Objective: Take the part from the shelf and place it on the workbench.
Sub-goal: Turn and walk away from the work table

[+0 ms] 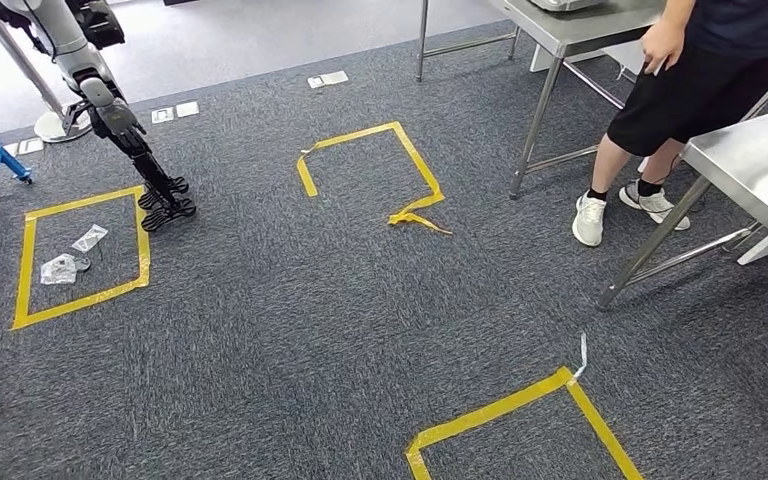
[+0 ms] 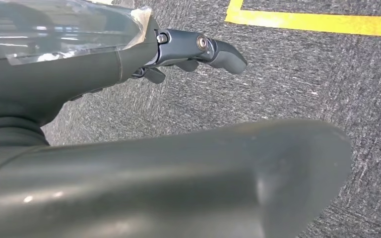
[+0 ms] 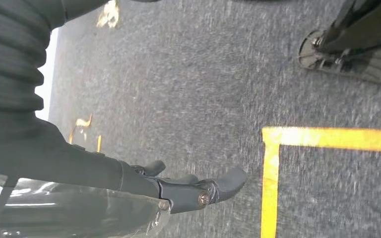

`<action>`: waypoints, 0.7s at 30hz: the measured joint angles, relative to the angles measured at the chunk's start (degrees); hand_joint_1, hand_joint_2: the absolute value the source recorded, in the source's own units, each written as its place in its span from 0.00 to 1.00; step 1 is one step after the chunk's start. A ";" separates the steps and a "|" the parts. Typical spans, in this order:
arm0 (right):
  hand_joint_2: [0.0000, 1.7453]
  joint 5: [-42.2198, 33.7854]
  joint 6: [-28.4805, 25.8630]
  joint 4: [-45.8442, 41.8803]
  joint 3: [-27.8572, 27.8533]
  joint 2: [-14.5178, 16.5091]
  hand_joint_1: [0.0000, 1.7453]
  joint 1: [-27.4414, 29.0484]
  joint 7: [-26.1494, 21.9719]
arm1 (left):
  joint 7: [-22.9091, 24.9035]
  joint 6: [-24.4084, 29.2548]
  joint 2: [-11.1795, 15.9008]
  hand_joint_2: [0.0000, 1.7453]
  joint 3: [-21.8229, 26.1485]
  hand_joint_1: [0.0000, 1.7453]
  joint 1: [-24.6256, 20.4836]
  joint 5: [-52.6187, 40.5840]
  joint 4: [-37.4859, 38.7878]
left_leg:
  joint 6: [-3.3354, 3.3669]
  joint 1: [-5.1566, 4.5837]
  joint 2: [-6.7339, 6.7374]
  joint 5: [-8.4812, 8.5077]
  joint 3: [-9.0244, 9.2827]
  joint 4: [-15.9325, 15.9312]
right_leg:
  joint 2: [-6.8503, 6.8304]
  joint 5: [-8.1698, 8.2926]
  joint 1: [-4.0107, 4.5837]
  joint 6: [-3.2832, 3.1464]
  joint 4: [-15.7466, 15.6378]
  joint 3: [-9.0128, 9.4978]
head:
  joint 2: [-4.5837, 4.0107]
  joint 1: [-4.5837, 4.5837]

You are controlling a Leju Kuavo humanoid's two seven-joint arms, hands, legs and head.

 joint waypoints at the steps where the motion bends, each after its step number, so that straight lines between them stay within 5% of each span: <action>1: 1.00 -0.03 0.02 0.00 -0.01 0.01 0.00 0.04 0.04 | -0.11 0.00 0.01 0.00 0.00 0.00 -0.04 0.04 0.00 | -0.20 0.04 1.70 -1.75 -1.26 2.73 | -0.69 0.10 -0.08 -0.36 -0.07 -0.05 | 0.00 -0.17; 3: 1.00 -0.18 0.08 0.02 -0.01 0.04 0.00 0.28 0.27 | -0.17 -0.03 0.00 0.00 -0.01 0.00 -0.13 0.03 0.01 | -0.61 0.23 3.53 -5.61 -4.86 10.48 | -2.28 0.06 0.13 -0.74 -0.05 -0.18 | 0.00 -0.45; 5: 1.00 -0.34 0.13 0.04 -0.01 0.14 0.00 0.41 0.61 | 0.09 -0.11 0.01 0.00 -0.01 0.00 -0.02 -0.15 0.02 | -0.91 0.53 4.02 -6.56 -6.77 14.61 | -3.90 0.01 0.23 -0.76 -0.04 -0.33 | 0.00 -0.48; 7: 1.00 -0.36 0.25 0.04 -0.02 0.33 0.00 0.37 0.78 | 0.46 -0.04 0.07 0.00 0.00 0.00 0.13 -0.34 0.01 | -1.05 0.82 4.98 -3.77 -4.23 10.09 | -5.22 -0.08 0.20 -0.69 -0.03 -0.40 | 0.00 -0.49; 10: 1.00 0.20 0.54 0.04 -0.02 0.45 0.00 0.34 0.70 | 0.51 0.68 0.11 0.00 0.00 0.00 -0.08 -0.09 0.01 | -0.75 0.77 8.41 -0.26 1.60 -0.32 | -6.88 -0.54 0.70 -0.07 0.09 -0.09 | 0.00 -0.39; 13: 1.00 1.47 0.80 0.04 0.14 0.35 0.00 0.00 0.45 | 0.43 1.49 0.11 0.00 0.17 0.00 -0.17 0.69 0.01 | 0.36 0.29 7.35 0.06 1.92 -1.69 | -8.42 -0.80 0.92 0.85 0.02 0.46 | 0.00 -0.08; 15: 1.00 2.21 1.03 0.03 0.44 0.28 0.00 -0.32 0.32 | 0.33 1.91 0.16 0.00 0.45 0.00 -0.08 1.19 0.00 | 1.26 0.30 6.08 0.55 1.90 -2.08 | -6.72 -1.84 0.65 1.27 1.55 -0.07 | 0.00 0.01; 18: 1.00 3.03 1.62 0.02 0.80 0.19 0.00 -0.49 0.32 | 0.26 2.42 0.16 0.00 0.70 0.00 -0.11 1.54 0.00 | 2.15 0.38 4.01 1.09 1.58 -2.28 | -1.96 -6.37 0.43 0.84 11.83 -5.02 | 0.00 0.30; 20: 1.00 3.52 2.11 0.03 0.99 0.15 0.00 -0.56 0.53 | 0.25 2.67 0.13 0.00 0.88 0.00 -0.05 1.75 0.00 | 2.30 0.28 2.25 1.23 1.41 -2.24 | -1.23 -7.77 0.43 1.04 17.27 -7.87 | 0.00 0.32; 21: 1.00 3.68 2.28 0.04 1.10 0.14 0.00 -0.65 0.63 | 0.26 2.76 0.15 0.00 1.02 0.00 0.02 1.82 0.00 | 2.29 0.26 1.36 1.28 1.42 -2.21 | -1.11 -7.03 0.41 1.44 16.69 -7.75 | 0.00 0.32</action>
